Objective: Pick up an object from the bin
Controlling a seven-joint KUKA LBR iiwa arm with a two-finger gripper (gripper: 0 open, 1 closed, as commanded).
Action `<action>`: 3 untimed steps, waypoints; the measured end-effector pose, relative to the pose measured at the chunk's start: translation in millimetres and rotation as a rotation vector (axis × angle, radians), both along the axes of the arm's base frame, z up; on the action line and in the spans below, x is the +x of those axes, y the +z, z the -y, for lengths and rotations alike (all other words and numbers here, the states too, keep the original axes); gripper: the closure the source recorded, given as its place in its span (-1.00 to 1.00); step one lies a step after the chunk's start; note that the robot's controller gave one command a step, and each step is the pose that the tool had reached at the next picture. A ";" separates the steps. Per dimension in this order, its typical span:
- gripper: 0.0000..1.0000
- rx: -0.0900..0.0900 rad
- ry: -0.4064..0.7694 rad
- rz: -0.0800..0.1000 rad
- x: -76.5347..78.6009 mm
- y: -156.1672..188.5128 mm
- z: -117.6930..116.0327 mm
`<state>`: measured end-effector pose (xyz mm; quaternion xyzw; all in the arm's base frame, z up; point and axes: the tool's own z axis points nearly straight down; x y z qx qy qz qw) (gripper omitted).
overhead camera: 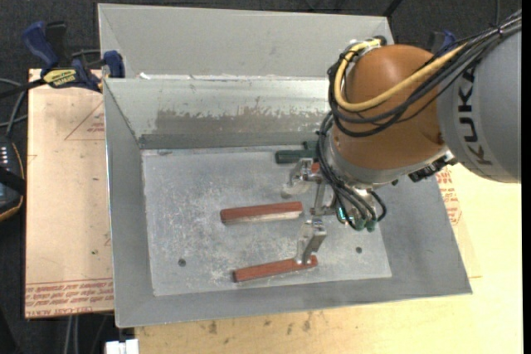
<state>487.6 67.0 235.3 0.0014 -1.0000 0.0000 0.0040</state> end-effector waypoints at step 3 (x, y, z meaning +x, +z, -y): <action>-1.00 0.002 0.265 0.017 80.8 -74.7 8.7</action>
Offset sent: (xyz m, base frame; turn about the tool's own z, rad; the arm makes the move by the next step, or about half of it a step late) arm -0.0068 -0.0045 -0.1653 -0.0996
